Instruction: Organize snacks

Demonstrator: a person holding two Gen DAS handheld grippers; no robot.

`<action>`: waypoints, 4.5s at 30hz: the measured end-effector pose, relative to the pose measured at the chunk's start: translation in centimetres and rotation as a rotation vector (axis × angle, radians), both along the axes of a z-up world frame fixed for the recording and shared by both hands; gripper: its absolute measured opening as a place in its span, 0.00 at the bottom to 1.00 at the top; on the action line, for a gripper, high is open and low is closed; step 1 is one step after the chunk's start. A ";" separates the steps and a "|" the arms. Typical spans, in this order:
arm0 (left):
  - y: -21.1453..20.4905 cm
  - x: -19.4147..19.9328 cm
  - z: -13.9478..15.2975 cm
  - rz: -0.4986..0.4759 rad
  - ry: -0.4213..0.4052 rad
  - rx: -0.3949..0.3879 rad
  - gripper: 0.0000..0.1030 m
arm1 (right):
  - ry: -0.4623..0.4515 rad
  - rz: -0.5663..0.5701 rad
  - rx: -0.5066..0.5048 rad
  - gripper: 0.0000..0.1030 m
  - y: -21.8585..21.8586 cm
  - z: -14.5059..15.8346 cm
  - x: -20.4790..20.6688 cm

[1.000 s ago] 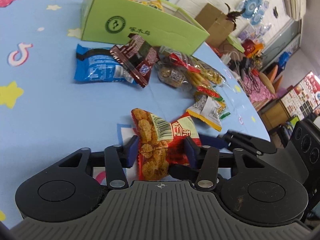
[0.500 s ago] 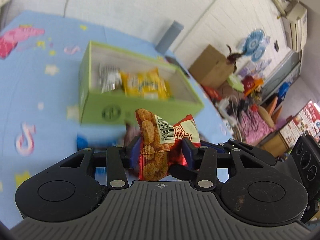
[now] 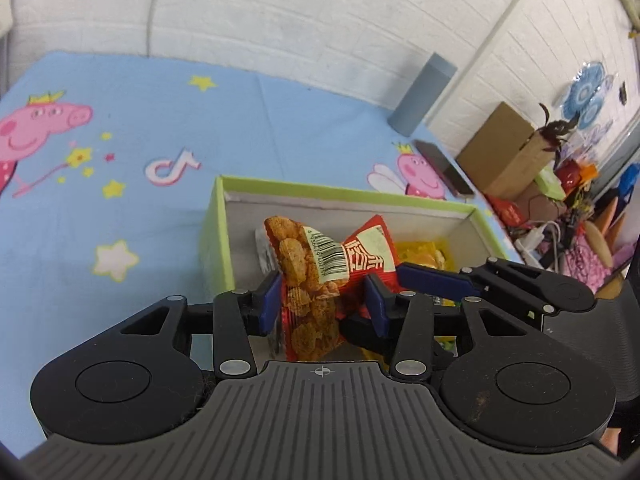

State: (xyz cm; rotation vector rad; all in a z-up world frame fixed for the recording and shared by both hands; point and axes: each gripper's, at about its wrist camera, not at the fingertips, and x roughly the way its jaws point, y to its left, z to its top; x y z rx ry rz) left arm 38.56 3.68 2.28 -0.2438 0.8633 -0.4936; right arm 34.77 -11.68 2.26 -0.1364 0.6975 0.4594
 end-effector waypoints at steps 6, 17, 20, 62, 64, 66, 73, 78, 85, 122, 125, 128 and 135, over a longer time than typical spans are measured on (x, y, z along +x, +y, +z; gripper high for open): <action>-0.8 -1.2 0.6 -0.008 -0.047 0.036 0.44 | -0.006 0.009 -0.020 0.75 -0.1 -0.3 -0.5; -1.9 -14.5 4.3 -0.083 -0.159 -0.039 0.66 | -0.210 -0.117 -0.029 0.90 -7.4 4.0 -16.4; -3.5 -18.8 1.7 -0.122 -0.105 -0.026 0.66 | -0.168 -0.191 -0.031 0.90 -9.4 1.7 -20.9; -3.9 -26.2 -4.9 -0.083 0.036 0.052 0.50 | -0.035 -0.005 0.083 0.90 -3.6 -4.7 -28.8; -3.9 -26.0 -4.9 -0.074 0.023 0.057 0.58 | -0.064 -0.147 0.099 0.90 -6.3 -4.0 -29.5; -4.3 -26.0 -5.1 -0.055 0.012 0.081 0.61 | -0.067 -0.293 0.112 0.90 -8.8 -3.8 -29.5; -5.8 -27.2 -5.5 -0.036 -0.050 0.176 0.71 | 0.008 -0.454 0.062 0.90 -12.1 -5.7 -25.1; -6.8 -27.3 -6.4 -0.048 -0.059 0.216 0.67 | 0.023 -0.445 -0.003 0.91 -11.6 -7.1 -23.4; -6.8 -27.3 -6.4 -0.058 -0.070 0.238 0.61 | 0.001 -0.404 -0.046 0.91 -11.6 -7.5 -24.0; -6.2 -28.5 -6.3 -0.026 -0.066 0.294 0.59 | 0.003 -0.344 -0.005 0.91 -11.2 -6.8 -27.7; -6.2 -28.9 -6.5 -0.017 -0.087 0.315 0.60 | -0.005 -0.367 0.008 0.90 -11.5 -6.7 -27.3; -6.1 -29.0 -6.6 -0.012 -0.111 0.329 0.42 | -0.008 -0.376 -0.017 0.85 -11.5 -7.3 -27.0; -5.1 -28.6 -5.9 -0.054 -0.059 0.247 0.20 | 0.011 -0.342 0.001 0.63 -10.9 -6.5 -29.0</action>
